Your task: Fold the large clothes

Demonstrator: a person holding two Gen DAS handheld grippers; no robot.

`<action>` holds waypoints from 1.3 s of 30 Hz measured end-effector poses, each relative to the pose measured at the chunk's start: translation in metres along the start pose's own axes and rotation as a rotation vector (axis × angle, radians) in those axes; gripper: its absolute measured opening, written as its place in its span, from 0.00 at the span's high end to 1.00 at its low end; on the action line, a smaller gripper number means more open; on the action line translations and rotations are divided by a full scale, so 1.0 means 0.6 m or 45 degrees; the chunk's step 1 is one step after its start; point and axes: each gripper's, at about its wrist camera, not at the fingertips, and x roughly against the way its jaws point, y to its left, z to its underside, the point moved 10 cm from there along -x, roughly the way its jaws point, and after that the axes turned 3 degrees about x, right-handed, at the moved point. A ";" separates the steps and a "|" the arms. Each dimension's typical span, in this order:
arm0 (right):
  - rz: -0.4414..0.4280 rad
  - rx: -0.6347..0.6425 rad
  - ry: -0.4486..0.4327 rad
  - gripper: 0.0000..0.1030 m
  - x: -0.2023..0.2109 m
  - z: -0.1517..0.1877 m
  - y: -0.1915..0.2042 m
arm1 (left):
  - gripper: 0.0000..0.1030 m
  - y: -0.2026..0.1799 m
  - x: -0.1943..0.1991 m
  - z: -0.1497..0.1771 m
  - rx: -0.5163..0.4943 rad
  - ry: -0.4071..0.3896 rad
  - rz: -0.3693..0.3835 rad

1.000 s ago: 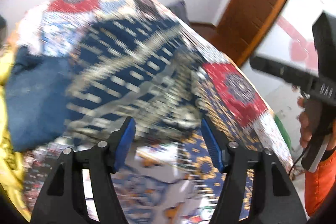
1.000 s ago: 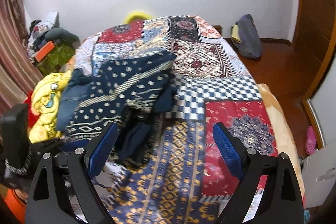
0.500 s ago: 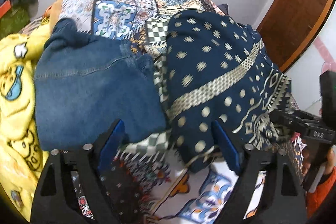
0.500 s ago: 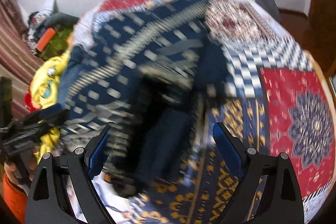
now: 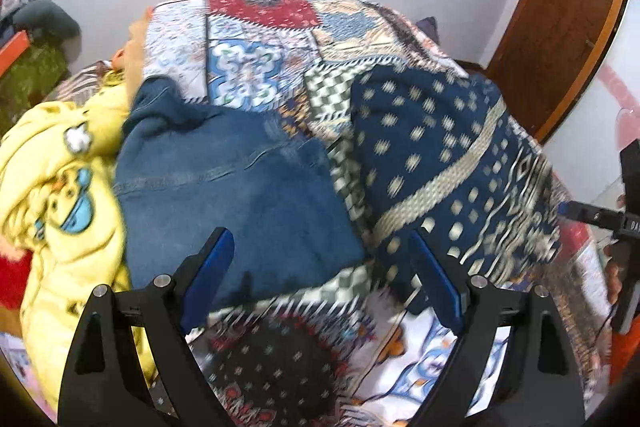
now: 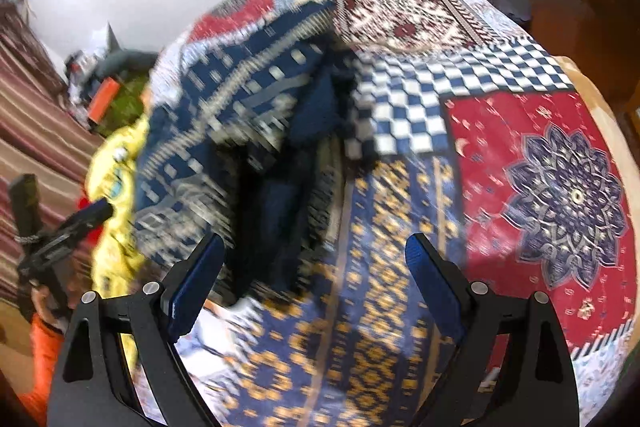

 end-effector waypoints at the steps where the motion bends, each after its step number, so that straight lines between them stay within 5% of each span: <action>1: -0.025 -0.005 -0.015 0.12 -0.003 -0.008 0.010 | 0.14 -0.005 -0.005 -0.009 0.015 0.007 0.032; 7: -0.107 -0.084 0.026 0.12 -0.077 -0.029 0.025 | 0.14 -0.049 -0.081 -0.034 0.173 0.169 0.347; 11: -0.141 -0.202 0.108 0.12 -0.126 -0.022 0.001 | 0.14 -0.064 -0.137 -0.025 0.261 0.284 0.461; 17: -0.223 -0.166 0.120 0.12 -0.150 -0.040 0.007 | 0.09 -0.079 -0.186 -0.018 0.447 0.367 0.682; 20: -0.253 -0.180 0.111 0.14 -0.157 -0.047 0.014 | 0.07 -0.081 -0.200 -0.015 0.506 0.383 0.713; 22: -0.291 -0.178 0.114 0.35 -0.157 -0.048 0.026 | 0.07 -0.082 -0.200 -0.015 0.513 0.376 0.709; 30: -0.305 -0.128 0.113 0.73 -0.138 -0.065 0.076 | 0.32 -0.091 -0.144 -0.029 0.452 0.297 0.630; 39: -0.289 0.101 0.061 0.76 -0.105 -0.117 0.214 | 0.36 -0.033 0.008 -0.096 0.430 0.060 0.593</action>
